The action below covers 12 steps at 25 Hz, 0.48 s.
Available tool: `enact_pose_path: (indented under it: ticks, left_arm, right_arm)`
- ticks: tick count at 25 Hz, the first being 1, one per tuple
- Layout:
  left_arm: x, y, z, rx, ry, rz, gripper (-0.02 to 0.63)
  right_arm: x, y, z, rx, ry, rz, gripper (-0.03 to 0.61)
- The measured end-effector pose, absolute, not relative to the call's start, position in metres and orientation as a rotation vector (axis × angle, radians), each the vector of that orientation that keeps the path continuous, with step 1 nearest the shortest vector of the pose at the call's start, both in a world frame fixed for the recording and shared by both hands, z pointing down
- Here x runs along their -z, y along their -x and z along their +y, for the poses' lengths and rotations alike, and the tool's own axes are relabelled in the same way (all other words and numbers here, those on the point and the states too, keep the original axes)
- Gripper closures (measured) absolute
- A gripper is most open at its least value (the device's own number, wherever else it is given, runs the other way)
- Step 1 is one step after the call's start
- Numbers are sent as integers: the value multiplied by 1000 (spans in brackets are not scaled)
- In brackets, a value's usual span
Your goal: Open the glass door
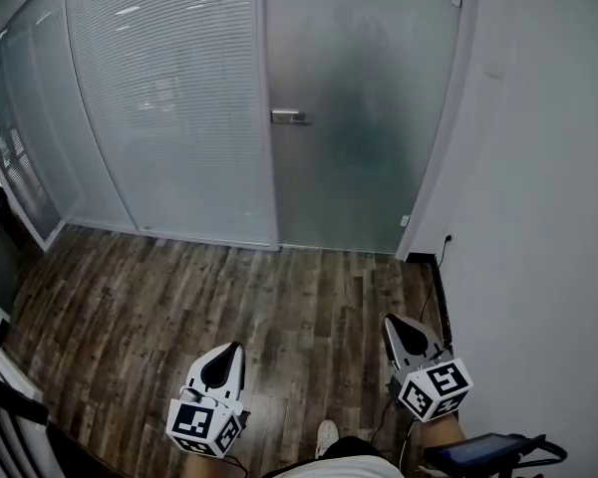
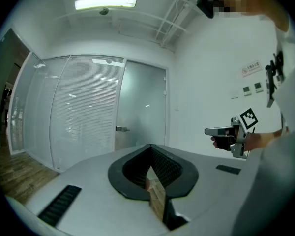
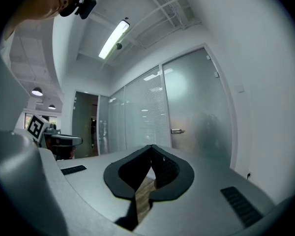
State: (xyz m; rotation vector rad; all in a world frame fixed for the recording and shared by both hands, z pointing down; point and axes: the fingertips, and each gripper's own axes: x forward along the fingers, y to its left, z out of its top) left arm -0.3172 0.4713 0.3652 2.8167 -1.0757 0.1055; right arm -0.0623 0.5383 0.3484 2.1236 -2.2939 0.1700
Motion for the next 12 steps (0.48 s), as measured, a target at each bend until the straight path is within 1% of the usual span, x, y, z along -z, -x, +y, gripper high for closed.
enact_pose_path:
  ticks: [5,12]
  left_arm:
    - [-365,265,421,-102,-2799,-1096,614]
    - [-365,218,367,-126,-2813,-1082,614]
  right_arm:
    - [-355,11,487,-181,-2094,-2313,578]
    - [-369,-41,443,-224,-2142,-2305,578]
